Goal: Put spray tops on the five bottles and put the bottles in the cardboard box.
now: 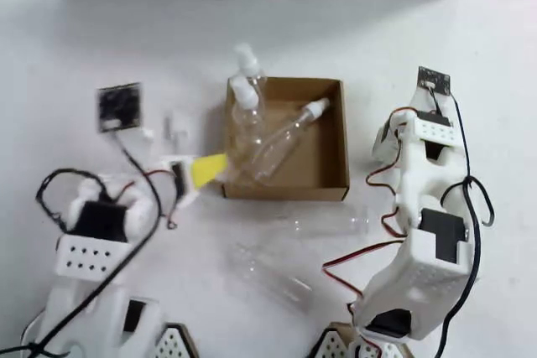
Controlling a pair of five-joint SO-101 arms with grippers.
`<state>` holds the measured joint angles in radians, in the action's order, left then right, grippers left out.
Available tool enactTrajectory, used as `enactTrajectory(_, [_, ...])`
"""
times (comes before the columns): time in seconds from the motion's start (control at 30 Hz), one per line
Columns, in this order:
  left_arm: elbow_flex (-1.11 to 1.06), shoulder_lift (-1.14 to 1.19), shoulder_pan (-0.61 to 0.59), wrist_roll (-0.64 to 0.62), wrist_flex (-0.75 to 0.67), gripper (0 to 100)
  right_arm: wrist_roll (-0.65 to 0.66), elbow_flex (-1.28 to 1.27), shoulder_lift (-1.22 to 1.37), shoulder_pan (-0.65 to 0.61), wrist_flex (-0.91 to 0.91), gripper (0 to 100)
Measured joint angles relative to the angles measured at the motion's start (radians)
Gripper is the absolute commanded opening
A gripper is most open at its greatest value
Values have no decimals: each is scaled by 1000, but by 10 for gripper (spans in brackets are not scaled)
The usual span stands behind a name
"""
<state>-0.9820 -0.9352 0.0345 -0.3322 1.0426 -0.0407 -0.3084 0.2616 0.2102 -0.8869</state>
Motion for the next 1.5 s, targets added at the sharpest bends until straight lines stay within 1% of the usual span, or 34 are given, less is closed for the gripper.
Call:
enactTrajectory(0.1, [-78,-3,-107,0,-17,365,0,41,-12,0,-37,18])
enactTrajectory(0.17, [-144,-3,-150,0,-63,365,0,92,-41,0,-97,18])
enactTrajectory(0.23, [-215,-3,-173,0,-129,341,-2,157,-72,0,-170,19])
enactTrajectory(0.3, [-281,-3,-176,0,-198,277,-3,227,-92,-15,-239,19])
enactTrajectory(0.4, [-351,-3,-180,0,-296,150,-11,347,-97,-77,-359,19])
enactTrajectory(0.53, [-385,-3,-184,9,-374,15,-83,508,-94,-170,-502,19])
enactTrajectory(0.6, [-390,-3,-184,57,-388,32,-107,580,-64,-210,-545,19])
enactTrajectory(0.7, [-390,-3,-184,112,-391,28,-147,669,2,-275,-585,28])
enactTrajectory(0.83, [-390,-3,-184,129,-391,21,-210,770,118,-339,-597,102])
enactTrajectory(1.03, [-408,-3,-184,133,-393,21,-304,910,298,-351,-597,98])
enactTrajectory(1.13, [-413,-3,-184,133,-419,21,-347,990,371,-361,-597,98])
enactTrajectory(1.33, [-414,-3,-184,135,-427,21,-442,1115,485,-376,-597,98])
enactTrajectory(1.5, [-414,-3,-184,143,-427,21,-471,1192,569,-391,-597,99])
